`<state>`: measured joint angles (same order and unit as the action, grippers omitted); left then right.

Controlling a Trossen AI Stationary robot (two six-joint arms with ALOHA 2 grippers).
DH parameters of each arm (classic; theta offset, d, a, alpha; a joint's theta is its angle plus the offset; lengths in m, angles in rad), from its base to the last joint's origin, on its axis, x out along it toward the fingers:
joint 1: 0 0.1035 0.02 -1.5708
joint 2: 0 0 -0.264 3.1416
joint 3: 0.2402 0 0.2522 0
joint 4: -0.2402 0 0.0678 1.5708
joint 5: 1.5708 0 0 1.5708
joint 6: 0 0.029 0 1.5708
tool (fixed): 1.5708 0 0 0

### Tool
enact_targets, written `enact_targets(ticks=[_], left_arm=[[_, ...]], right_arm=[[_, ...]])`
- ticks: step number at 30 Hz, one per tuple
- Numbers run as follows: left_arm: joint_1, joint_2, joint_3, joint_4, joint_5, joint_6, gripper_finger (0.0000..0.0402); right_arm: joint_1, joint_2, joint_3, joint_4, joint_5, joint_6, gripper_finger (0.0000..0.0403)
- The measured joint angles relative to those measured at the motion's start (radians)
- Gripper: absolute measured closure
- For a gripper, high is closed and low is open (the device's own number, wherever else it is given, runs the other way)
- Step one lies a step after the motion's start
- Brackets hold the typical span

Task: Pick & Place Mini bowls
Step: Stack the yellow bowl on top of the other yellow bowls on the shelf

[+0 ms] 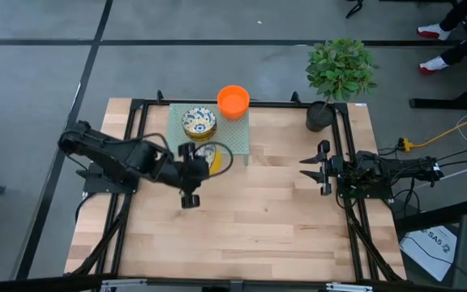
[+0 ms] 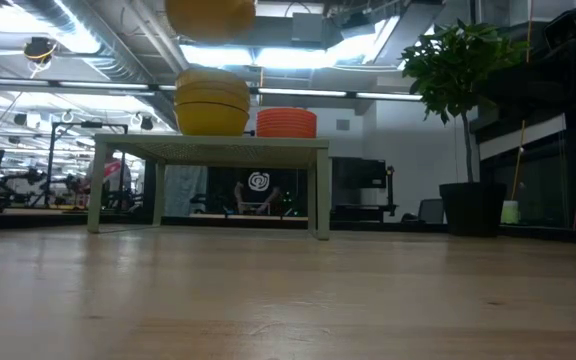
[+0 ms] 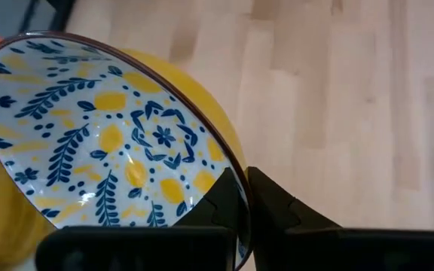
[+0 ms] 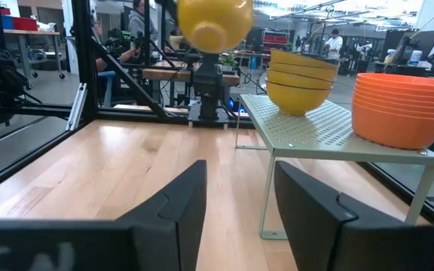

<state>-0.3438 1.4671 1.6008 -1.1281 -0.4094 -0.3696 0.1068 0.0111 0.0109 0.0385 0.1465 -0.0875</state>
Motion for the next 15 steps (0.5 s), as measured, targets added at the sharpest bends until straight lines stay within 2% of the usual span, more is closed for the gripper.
enact_targets(ticks=[5,15], left_arm=[[0.085,0.001,0.077,-0.004,-0.001,0.158,0.0395],[0.246,0.0,0.266,-0.006,-0.101,0.41,0.0395]], right_arm=[[0.0,0.0,0.0,0.0,0.0,0.0,0.0247],[0.0,0.0,0.0,0.0,0.0,0.0,0.0247]])
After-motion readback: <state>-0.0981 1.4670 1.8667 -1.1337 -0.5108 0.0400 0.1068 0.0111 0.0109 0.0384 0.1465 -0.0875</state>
